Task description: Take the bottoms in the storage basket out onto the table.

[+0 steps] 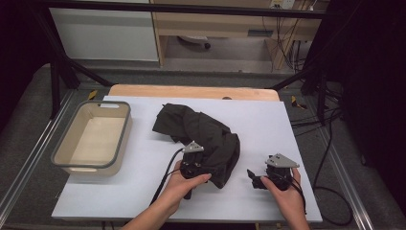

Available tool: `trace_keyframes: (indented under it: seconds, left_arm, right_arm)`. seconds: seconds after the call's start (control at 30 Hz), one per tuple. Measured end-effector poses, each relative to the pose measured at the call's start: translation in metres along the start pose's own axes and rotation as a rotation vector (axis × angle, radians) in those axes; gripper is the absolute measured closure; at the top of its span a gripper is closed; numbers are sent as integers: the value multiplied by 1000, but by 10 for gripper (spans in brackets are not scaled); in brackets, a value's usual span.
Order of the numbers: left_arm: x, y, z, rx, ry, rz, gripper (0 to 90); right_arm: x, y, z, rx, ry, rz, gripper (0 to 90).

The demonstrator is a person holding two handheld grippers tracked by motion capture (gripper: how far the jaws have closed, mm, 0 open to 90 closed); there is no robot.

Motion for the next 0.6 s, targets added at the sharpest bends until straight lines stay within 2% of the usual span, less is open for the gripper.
trace_keyframes:
  seconds: [0.27,0.4,0.6]
  left_arm:
    - [0,-2,6,10,-25,6,225]
    - [1,-2,6,-6,1,-2,111]
    - [-2,-2,9,-14,-13,-9,79]
  right_arm:
    - [-1,0,0,4,-5,-2,25]
    - [-1,0,0,4,-3,-1,25]
    - [-1,-1,0,4,-3,-2,25]
Point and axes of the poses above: each handheld gripper's, and its own axes: x roughly forward along the jaws, z roughly out of its top, y roughly to its left, the point moved 7 cm from there along x, roughly forward along the jaws, and after that the axes turned 10 degrees about z, right-handed, at the moved point
